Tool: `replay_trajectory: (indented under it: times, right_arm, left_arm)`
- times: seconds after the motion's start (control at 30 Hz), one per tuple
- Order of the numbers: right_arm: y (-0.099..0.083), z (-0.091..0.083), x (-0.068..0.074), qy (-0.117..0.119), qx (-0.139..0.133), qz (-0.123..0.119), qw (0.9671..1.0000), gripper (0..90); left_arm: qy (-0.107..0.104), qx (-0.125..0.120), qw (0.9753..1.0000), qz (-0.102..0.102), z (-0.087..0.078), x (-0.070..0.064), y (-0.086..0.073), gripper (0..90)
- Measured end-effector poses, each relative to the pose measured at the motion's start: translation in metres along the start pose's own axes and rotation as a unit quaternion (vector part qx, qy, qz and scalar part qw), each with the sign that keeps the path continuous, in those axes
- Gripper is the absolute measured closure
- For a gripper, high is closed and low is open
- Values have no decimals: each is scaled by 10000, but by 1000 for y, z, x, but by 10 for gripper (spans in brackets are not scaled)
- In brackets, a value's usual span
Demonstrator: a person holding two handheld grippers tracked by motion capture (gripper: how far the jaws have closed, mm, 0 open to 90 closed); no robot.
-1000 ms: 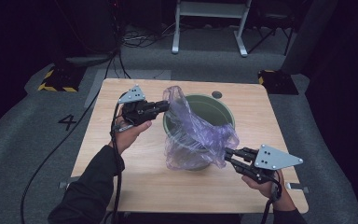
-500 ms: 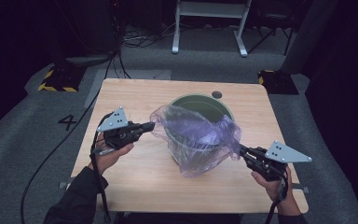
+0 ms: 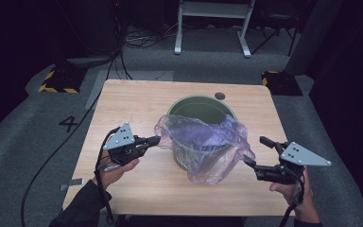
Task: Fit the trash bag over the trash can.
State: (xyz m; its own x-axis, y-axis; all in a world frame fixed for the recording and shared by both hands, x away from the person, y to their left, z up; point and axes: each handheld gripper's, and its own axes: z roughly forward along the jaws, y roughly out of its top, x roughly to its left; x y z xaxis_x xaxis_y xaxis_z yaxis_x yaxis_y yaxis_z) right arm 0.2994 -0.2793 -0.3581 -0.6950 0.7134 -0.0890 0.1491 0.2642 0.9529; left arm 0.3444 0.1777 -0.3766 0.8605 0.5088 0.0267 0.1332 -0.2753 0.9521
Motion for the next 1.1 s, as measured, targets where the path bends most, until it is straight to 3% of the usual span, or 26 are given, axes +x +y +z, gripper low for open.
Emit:
replay_trajectory:
  times: [0.07,0.2,0.33,0.4,0.53,0.63,0.8,0.83,1.0,1.1]
  right_arm:
    - [-2,-9,-3,22,96,-36,9999,157]
    - [-4,-26,-1,-87,559,-295,9980,155]
    - [5,-45,9,-32,259,-284,9993,154]
    - [13,-50,14,-97,130,-319,9994,153]
    - [31,-59,23,18,-220,-374,9991,150]
    - [42,-57,34,80,-332,-543,9979,150]
    - [54,-37,55,185,-168,-1002,9947,166]
    - [55,-32,57,140,-142,-1129,9934,197]
    - [59,-6,52,-125,60,-1327,9911,585]
    - [58,10,39,-353,193,-1249,9914,741]
  left_arm:
    - [37,27,10000,35,0,0,1,898]
    - [38,55,10000,54,0,-1,2,898]
    - [59,109,9999,115,3,-3,3,898]
    - [53,110,9999,111,3,-4,4,898]
    - [49,116,9997,198,2,-5,7,898]
    - [49,136,9996,224,2,-6,9,898]
    - [43,165,9995,277,3,-7,11,898]
    - [52,172,9994,286,3,-8,11,898]
    - [-13,188,9995,262,3,-6,10,898]
    - [-62,230,9994,253,1,-4,9,898]
